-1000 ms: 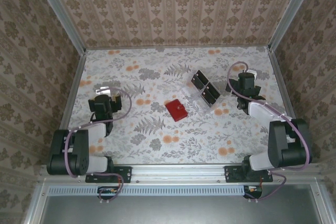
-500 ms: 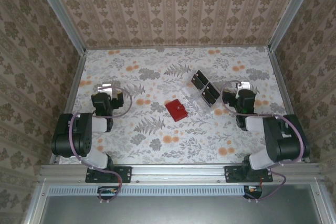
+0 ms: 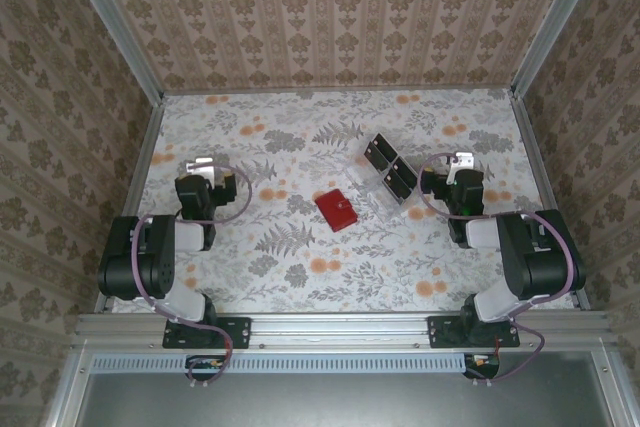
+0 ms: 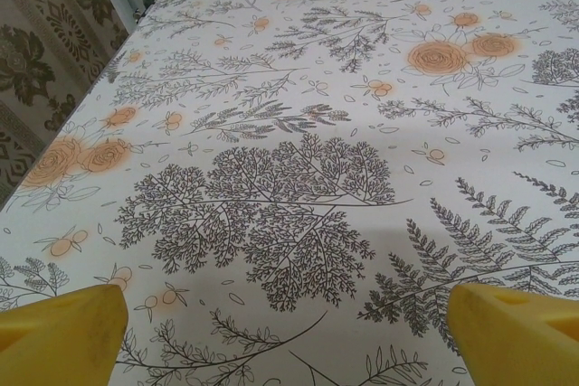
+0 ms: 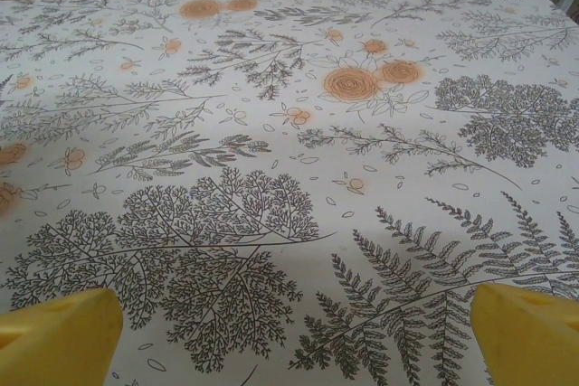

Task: Put the credit cards into the card holder
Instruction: Reset both arms

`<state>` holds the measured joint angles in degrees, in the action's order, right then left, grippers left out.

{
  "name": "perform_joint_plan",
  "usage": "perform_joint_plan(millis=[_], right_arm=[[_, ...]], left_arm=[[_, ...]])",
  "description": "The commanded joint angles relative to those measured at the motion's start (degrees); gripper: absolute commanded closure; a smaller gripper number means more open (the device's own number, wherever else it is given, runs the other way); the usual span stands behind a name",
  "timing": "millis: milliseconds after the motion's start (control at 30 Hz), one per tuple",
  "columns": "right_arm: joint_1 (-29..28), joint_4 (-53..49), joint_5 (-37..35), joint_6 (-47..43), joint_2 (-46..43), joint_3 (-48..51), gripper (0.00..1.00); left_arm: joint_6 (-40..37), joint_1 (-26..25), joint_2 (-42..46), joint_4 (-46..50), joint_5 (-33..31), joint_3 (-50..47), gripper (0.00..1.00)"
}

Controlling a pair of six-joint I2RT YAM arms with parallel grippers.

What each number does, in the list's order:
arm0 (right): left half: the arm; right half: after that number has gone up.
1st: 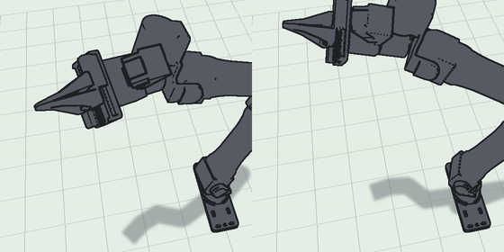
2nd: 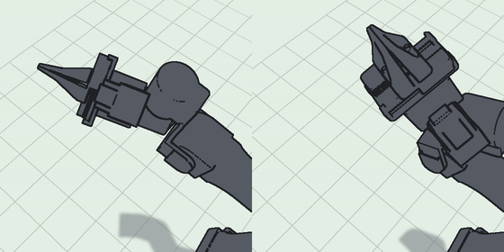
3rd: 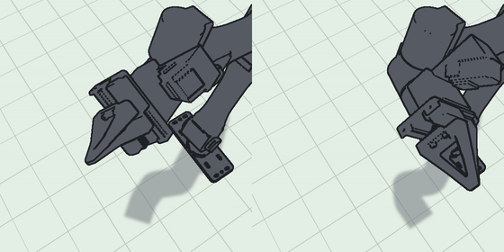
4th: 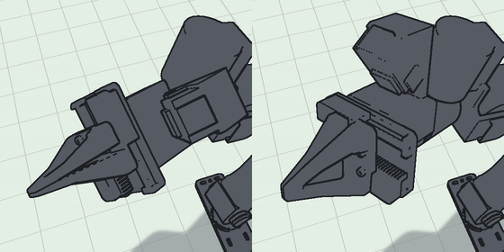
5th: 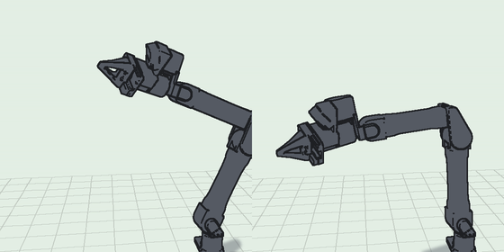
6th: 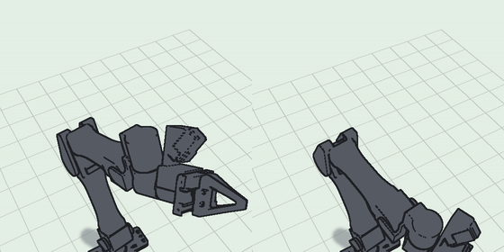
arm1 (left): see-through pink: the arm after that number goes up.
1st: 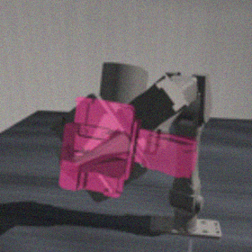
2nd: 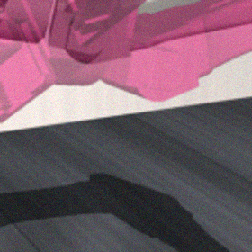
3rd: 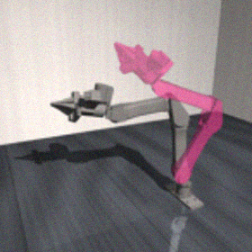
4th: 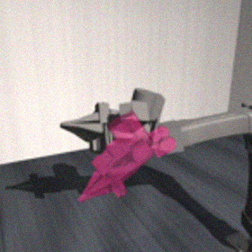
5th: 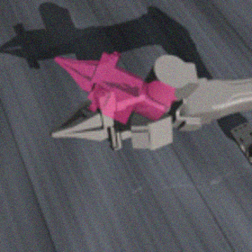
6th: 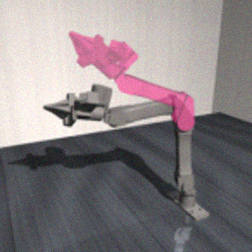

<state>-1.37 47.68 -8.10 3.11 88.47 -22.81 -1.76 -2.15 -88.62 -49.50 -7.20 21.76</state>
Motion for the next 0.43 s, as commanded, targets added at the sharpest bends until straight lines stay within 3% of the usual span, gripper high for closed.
perform_joint_plan(millis=[0, 400], right_arm=[[-0.30, 1.97, 0.45, -0.73, -0.62, -0.29, 0.00], [0.11, 1.95, 1.78, -0.65, -0.90, -0.16, 0.00]], left_arm=[[-0.08, 0.57, -0.08, -0.87, 1.03, 1.29, 0.00], [-0.35, 0.50, -0.07, -1.03, 0.95, 1.11, 0.00]])
